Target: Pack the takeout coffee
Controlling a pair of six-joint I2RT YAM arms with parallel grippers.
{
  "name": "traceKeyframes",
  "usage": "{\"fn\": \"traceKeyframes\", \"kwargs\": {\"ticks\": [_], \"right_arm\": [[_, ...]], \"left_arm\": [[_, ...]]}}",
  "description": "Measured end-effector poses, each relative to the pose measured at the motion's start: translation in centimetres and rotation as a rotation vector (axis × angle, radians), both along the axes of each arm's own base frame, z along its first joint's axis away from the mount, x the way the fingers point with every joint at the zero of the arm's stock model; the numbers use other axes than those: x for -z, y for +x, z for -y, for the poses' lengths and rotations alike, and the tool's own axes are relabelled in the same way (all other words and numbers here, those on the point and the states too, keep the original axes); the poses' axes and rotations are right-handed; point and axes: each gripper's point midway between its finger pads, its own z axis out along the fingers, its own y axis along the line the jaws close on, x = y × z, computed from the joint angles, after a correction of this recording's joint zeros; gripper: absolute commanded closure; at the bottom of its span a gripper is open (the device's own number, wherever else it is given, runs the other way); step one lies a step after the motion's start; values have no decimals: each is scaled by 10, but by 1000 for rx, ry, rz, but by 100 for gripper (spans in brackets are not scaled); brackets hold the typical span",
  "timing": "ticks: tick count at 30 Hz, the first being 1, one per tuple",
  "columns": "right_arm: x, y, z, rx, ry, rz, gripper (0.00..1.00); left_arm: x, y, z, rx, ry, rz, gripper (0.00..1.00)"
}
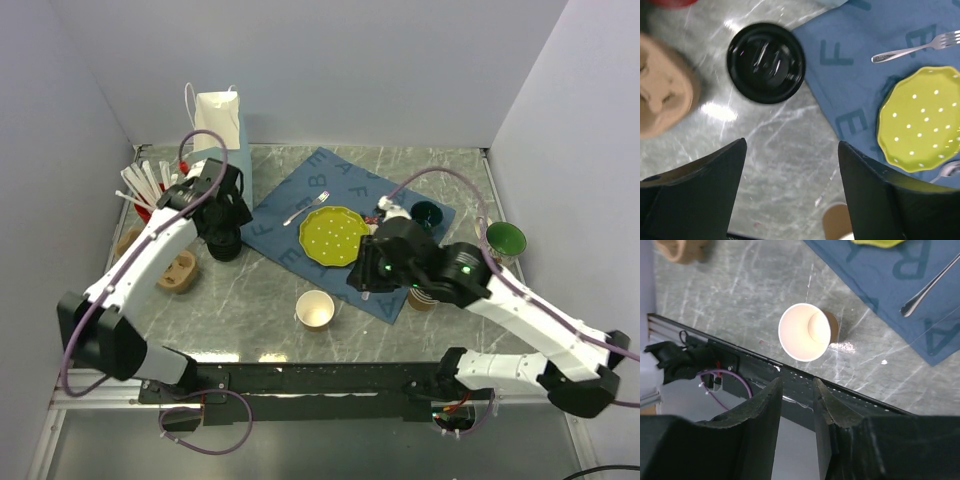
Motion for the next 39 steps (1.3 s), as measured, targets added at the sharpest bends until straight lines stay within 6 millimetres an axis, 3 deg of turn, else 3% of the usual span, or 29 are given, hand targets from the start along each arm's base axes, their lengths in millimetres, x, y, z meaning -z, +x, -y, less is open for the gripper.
{"fn": "traceKeyframes", "kwargs": {"ticks": [2,3,6,15,22,30,39], "right_arm": [[-13,-3,10,-12,10,43,61],[-20,-5,16,-17,17,67,61],[-32,-8,28,-31,21,118,61],[-52,-12,43,-68,34,209,61],[-69,3,43,-56,-14,272,62],[-62,8,41,-62,-53,268,62],[-60,13,42,-51,-72,273,62]], "left_arm": [[4,11,3,39,29,-11,36],[6,15,5,61,42,-16,47],[20,27,11,150,90,-59,60],[47,60,10,228,232,-157,53],[62,59,6,265,276,-205,55],[86,45,0,277,296,-268,60],[105,45,-1,302,320,-318,69]]}}
